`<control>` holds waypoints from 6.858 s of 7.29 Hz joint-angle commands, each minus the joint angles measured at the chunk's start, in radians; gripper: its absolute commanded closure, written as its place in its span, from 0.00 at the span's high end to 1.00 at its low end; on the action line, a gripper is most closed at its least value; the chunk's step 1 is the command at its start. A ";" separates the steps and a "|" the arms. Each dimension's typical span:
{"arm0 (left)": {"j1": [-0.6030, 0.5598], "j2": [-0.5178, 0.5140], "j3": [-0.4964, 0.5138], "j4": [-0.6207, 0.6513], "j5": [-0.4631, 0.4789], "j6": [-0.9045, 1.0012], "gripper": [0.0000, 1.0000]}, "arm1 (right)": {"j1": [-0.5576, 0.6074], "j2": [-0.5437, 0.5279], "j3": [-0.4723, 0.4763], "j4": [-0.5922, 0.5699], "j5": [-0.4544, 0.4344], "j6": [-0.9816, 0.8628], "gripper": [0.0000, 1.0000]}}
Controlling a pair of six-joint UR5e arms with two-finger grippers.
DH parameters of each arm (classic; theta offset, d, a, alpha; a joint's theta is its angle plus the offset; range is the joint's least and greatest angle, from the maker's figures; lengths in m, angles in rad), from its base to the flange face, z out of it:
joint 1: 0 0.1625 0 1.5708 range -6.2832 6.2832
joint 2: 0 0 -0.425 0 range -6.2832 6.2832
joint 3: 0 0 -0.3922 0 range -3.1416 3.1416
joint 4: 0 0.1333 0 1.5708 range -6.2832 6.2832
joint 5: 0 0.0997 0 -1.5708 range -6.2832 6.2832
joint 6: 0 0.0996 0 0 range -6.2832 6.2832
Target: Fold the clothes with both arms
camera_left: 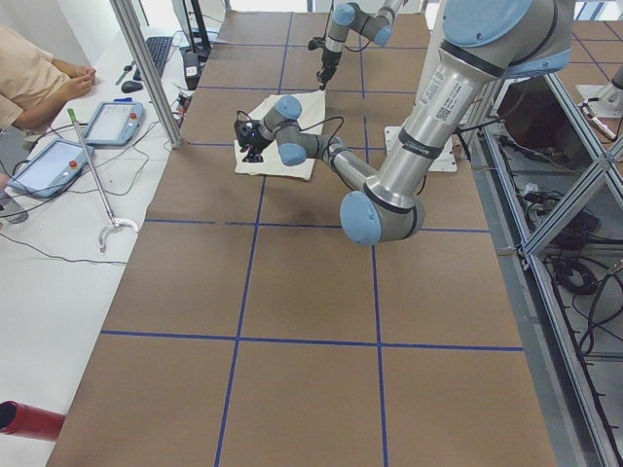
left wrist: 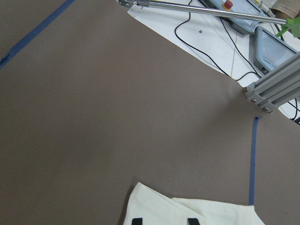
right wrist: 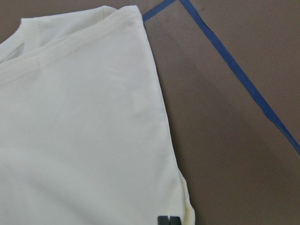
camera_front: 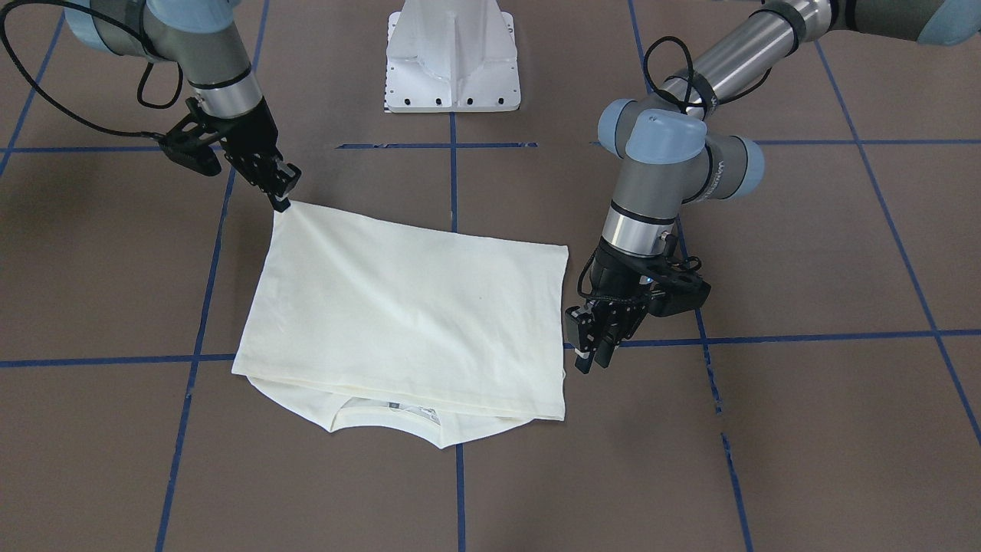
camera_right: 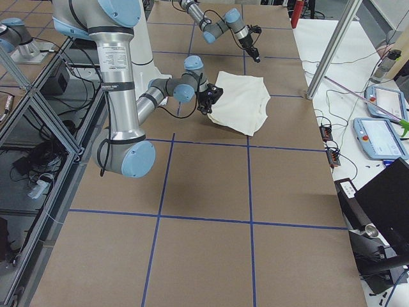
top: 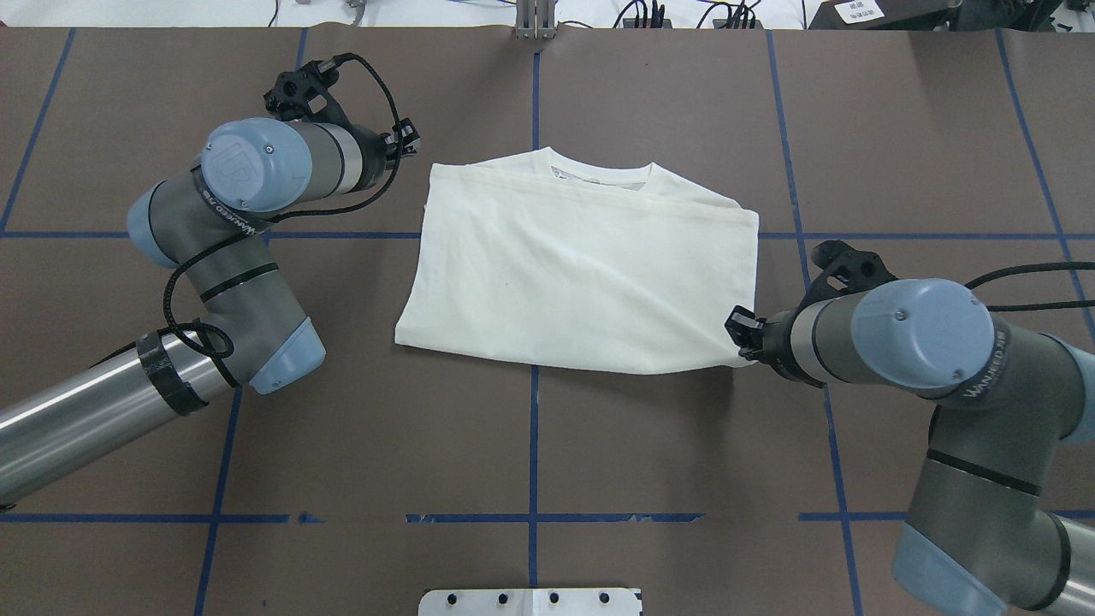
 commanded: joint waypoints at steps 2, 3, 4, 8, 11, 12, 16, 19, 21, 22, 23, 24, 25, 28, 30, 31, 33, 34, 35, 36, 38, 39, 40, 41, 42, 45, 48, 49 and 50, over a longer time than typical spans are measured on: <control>-0.001 -0.007 -0.008 0.000 -0.007 -0.002 0.43 | -0.060 -0.120 0.225 -0.005 0.287 0.000 0.00; -0.001 -0.010 -0.020 0.000 -0.008 -0.004 0.43 | -0.120 -0.115 0.230 -0.005 0.349 0.003 0.00; 0.002 -0.009 -0.078 0.006 -0.020 -0.007 0.43 | -0.193 -0.118 0.227 -0.005 0.348 0.006 0.29; 0.129 0.147 -0.328 0.030 -0.272 -0.241 0.53 | -0.166 -0.105 0.197 -0.007 0.158 0.003 1.00; 0.254 0.125 -0.353 0.300 -0.185 -0.321 0.62 | 0.056 -0.051 0.170 -0.005 0.161 -0.007 1.00; 0.275 0.120 -0.339 0.311 -0.174 -0.320 0.62 | 0.055 -0.049 0.156 -0.005 0.158 -0.007 1.00; 0.280 0.089 -0.262 0.313 -0.166 -0.311 0.61 | 0.050 -0.048 0.122 0.001 0.156 -0.009 1.00; 0.282 0.095 -0.255 0.313 -0.140 -0.308 0.61 | 0.045 -0.048 0.121 0.001 0.156 -0.009 1.00; 0.291 0.091 -0.227 0.311 -0.137 -0.308 0.60 | 0.044 -0.039 0.106 0.001 0.154 -0.010 1.00; 0.289 0.089 -0.227 0.311 -0.139 -0.309 0.46 | 0.045 -0.034 0.104 0.001 0.154 -0.010 1.00; 0.289 0.091 -0.236 0.313 -0.140 -0.312 0.00 | 0.045 -0.033 0.105 0.001 0.154 -0.010 1.00; 0.288 0.091 -0.239 0.313 -0.142 -0.306 0.00 | 0.047 -0.034 0.105 0.001 0.156 -0.010 1.00; 0.285 0.092 -0.241 0.314 -0.142 -0.306 0.00 | 0.047 -0.033 0.104 0.001 0.156 -0.010 1.00; 0.182 0.127 -0.339 0.341 -0.157 -0.092 0.00 | 0.049 -0.033 0.102 0.002 0.156 -0.010 1.00; -0.079 0.134 -0.163 -0.033 -0.477 -0.077 0.00 | 0.050 -0.031 0.099 0.004 0.158 -0.009 1.00; -0.141 0.105 -0.023 -0.143 -0.513 -0.070 0.00 | 0.049 -0.031 0.093 0.004 0.158 -0.010 1.00; -0.183 -0.159 0.287 -0.144 -0.479 -0.026 0.00 | 0.047 -0.010 0.081 0.004 0.158 -0.009 1.00; -0.183 -0.262 0.421 -0.146 -0.399 -0.019 0.00 | 0.045 0.041 0.055 0.004 0.158 -0.004 1.00; -0.182 -0.268 0.439 -0.150 -0.396 -0.016 0.21 | 0.038 0.100 0.008 0.004 0.155 0.003 1.00; -0.183 -0.248 0.380 -0.140 -0.401 -0.010 0.44 | 0.023 0.171 -0.032 -0.002 0.156 0.005 1.00; -0.183 -0.036 0.092 -0.130 -0.459 -0.013 0.46 | -0.090 0.268 -0.116 -0.009 0.033 0.067 1.00; -0.185 0.033 0.010 -0.130 -0.479 -0.010 0.47 | -0.137 0.318 -0.178 -0.009 -0.018 0.110 1.00; -0.183 0.040 0.000 -0.130 -0.478 -0.010 0.47 | -0.172 0.367 -0.253 -0.006 -0.072 0.149 1.00; -0.183 0.040 0.000 -0.130 -0.475 -0.010 0.47 | -0.189 0.419 -0.320 -0.005 -0.106 0.163 0.99; -0.183 0.042 0.000 -0.130 -0.473 -0.010 0.47 | -0.201 0.428 -0.360 0.002 -0.123 0.164 0.94; -0.183 0.040 0.000 -0.130 -0.473 -0.013 0.48 | -0.215 0.438 -0.405 0.002 -0.139 0.166 0.68; -0.183 0.040 0.000 -0.129 -0.473 -0.013 0.48 | -0.212 0.434 -0.386 0.002 -0.139 0.166 0.00; -0.183 0.040 0.000 -0.130 -0.473 -0.013 0.48 | -0.211 0.431 -0.376 0.002 -0.139 0.164 0.00; -0.183 0.040 0.000 -0.130 -0.473 -0.013 0.48 | -0.205 0.426 -0.369 0.002 -0.139 0.161 0.00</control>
